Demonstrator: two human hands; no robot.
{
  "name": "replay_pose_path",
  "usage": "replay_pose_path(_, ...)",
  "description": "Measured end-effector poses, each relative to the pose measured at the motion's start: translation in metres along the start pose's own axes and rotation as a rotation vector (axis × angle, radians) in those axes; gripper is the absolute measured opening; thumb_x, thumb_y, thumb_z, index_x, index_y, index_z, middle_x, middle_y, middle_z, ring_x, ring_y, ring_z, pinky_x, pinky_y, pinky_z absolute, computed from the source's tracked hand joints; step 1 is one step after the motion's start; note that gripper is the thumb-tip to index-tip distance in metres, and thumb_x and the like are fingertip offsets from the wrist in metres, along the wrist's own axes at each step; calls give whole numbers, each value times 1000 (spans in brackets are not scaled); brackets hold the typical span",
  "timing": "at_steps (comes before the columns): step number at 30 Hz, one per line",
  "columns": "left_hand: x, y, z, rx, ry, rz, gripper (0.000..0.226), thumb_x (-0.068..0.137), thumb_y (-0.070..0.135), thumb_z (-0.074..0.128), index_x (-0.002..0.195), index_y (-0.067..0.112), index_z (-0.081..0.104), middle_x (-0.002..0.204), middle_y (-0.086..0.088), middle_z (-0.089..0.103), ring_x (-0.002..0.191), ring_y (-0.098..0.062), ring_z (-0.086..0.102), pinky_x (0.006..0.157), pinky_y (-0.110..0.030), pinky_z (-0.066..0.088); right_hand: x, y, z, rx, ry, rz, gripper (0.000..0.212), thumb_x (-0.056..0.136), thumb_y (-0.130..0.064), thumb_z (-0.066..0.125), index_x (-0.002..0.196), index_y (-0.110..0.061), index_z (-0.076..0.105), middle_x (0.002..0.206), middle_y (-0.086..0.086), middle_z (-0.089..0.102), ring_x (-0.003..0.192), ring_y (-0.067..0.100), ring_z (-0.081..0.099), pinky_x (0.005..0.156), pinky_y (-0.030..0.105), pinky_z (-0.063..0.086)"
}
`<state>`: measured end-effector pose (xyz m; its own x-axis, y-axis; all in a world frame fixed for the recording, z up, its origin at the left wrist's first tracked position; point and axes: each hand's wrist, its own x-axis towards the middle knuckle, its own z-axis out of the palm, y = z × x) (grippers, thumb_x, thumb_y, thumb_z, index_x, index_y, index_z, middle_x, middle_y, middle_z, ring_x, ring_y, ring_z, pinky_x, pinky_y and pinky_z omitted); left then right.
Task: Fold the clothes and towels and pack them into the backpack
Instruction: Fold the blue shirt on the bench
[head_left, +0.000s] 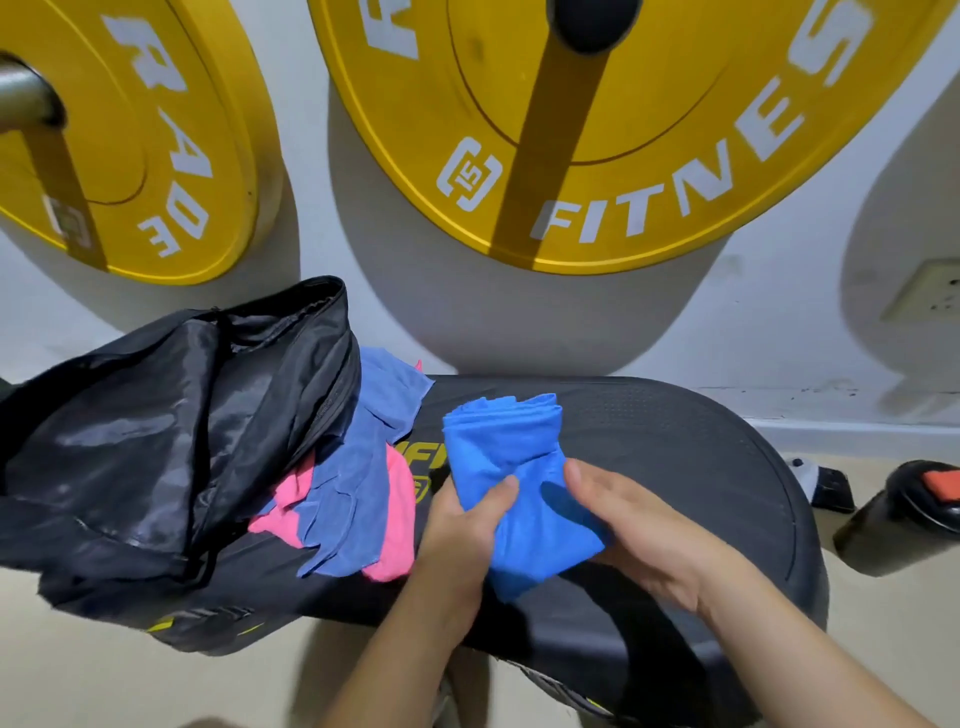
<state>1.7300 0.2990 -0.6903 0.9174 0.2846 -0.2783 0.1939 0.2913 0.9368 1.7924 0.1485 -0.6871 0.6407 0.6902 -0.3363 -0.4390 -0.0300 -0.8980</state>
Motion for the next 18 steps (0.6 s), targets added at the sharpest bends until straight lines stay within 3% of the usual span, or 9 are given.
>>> replay_pose_path(3,-26,-2,13,-176,64,-5,32,84,4,63,116,5,62,111,-17,69,102,-34,66,91,-47,52,-8,-5,29,-256,227,-132,24,96,-39,51,106,-21,63,102,-5,72,94,12,68,76,21,51)
replay_pose_path(6,-48,3,18,-265,106,-38,25,85,-3,61,109,1,65,108,-19,69,102,-38,65,91,-48,52,-18,-2,36,-524,367,-244,7,96,-26,51,100,-28,57,93,-13,67,90,8,63,82,30,51)
replay_pose_path(9,-62,21,7,-269,131,3,38,75,7,69,112,0,62,109,-20,69,101,-36,66,90,-47,53,-42,-8,40,-700,336,-376,19,93,-18,57,104,-33,53,96,-22,65,90,1,61,83,26,49)
replay_pose_path(12,-75,43,-6,-20,172,111,56,63,12,86,113,13,62,108,-10,70,95,-25,69,90,-41,54,-64,-18,46,-887,283,-466,29,92,-20,59,116,-33,50,104,-22,63,97,3,59,85,28,47)
replay_pose_path(15,-91,60,-11,376,123,239,39,76,5,75,105,27,61,89,3,72,77,-4,66,71,-17,52,-81,-25,57,-1043,236,-504,37,92,-22,57,123,-36,43,111,-21,59,101,6,55,86,30,46)
replay_pose_path(18,-109,75,-9,615,55,381,36,88,8,60,103,40,56,97,25,65,87,7,59,75,-7,44,-96,-33,72,-1099,191,-486,31,88,-16,49,114,-32,45,106,-14,56,97,10,52,85,34,45)
